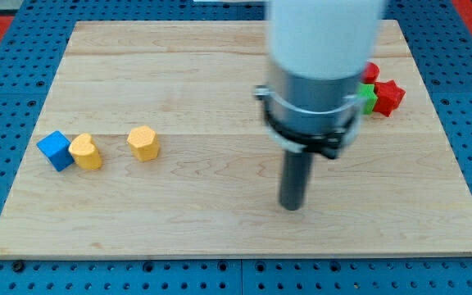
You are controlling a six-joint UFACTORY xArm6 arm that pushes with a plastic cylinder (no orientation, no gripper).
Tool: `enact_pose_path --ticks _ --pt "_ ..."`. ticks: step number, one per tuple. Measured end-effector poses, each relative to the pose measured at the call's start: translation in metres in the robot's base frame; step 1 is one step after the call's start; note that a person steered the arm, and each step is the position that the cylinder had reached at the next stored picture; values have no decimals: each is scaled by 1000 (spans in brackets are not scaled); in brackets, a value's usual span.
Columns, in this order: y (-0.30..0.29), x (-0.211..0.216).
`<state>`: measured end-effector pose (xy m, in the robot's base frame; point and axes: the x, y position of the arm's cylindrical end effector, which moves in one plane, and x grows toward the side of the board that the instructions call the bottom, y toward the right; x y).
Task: Place the green circle into the yellow hexagon
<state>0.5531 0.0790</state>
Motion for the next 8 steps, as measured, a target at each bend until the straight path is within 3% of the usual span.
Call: enact_pose_path --ticks 4,6,7,8 --pt "21 -23" --pt "152 -42" --pt "224 -66" --pt "260 -102"
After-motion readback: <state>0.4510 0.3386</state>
